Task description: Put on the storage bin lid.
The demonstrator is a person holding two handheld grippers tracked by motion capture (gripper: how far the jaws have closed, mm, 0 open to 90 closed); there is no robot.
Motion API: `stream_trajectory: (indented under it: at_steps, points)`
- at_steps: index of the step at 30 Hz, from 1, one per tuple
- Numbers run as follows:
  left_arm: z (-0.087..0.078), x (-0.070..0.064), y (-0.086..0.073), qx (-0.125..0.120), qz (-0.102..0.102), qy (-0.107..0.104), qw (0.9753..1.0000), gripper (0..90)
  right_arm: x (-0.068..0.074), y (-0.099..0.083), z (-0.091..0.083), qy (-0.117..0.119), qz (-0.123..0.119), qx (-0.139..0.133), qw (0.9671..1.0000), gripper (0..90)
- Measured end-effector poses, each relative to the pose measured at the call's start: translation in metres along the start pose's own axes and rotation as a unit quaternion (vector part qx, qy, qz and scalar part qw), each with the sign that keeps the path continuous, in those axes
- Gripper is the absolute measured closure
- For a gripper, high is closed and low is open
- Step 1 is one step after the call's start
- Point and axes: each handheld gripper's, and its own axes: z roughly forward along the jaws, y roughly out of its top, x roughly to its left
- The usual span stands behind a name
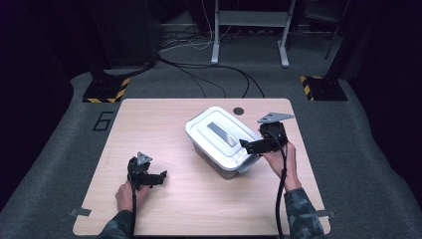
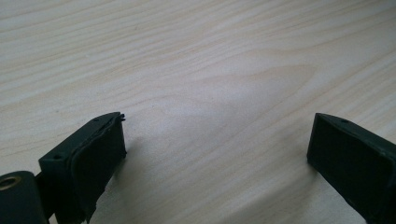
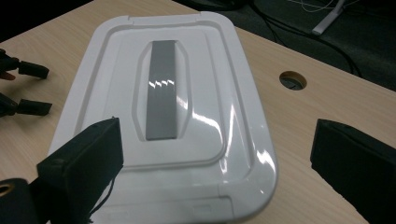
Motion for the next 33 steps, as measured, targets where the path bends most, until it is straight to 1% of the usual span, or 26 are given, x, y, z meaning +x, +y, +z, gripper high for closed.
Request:
stream_trajectory:
  at_steps: [6,12,18,22,24,25,28,29,30,32,33]
  points:
    - [0.000,0.000,0.000,0.000,0.000,0.000,1.0000,4.0,-0.009,-0.022,-0.015,-0.016,0.011,-0.002,0.9998,2.3]
    - [0.000,0.000,0.000,0.000,0.000,0.000,1.0000,4.0,-0.017,-0.047,-0.025,-0.031,0.023,0.002,0.9993,2.6]
    - [0.000,0.000,0.000,0.000,0.000,0.000,1.0000,4.0,-0.026,-0.074,-0.030,-0.039,0.046,0.005,0.9982,2.6]
    - [0.000,0.000,0.000,0.000,0.000,0.000,1.0000,4.0,-0.030,-0.092,-0.031,-0.048,0.055,0.009,0.9973,2.6]
    - [0.000,0.000,0.000,0.000,0.000,0.000,1.0000,4.0,-0.032,-0.104,-0.029,-0.049,0.067,0.014,0.9965,2.5]
    - [0.000,0.000,0.000,0.000,0.000,0.000,1.0000,4.0,-0.033,-0.110,-0.028,-0.050,0.067,0.015,0.9964,2.5]
    - [0.000,0.000,0.000,0.000,0.000,0.000,1.0000,4.0,-0.034,-0.126,-0.024,-0.054,0.077,0.028,0.9951,2.3]
    - [0.000,0.000,0.000,0.000,0.000,0.000,1.0000,4.0,-0.035,-0.131,-0.021,-0.056,0.076,0.033,0.9950,2.2]
    - [0.000,0.000,0.000,0.000,0.000,0.000,1.0000,4.0,-0.035,-0.137,-0.020,-0.062,0.080,0.036,0.9942,2.2]
    - [0.000,0.000,0.000,0.000,0.000,0.000,1.0000,4.0,-0.036,-0.148,-0.016,-0.056,0.094,0.042,0.9931,1.7]
    - [0.000,0.000,0.000,0.000,0.000,0.000,1.0000,4.0,-0.036,-0.154,-0.014,-0.060,0.099,0.046,0.9922,1.6]
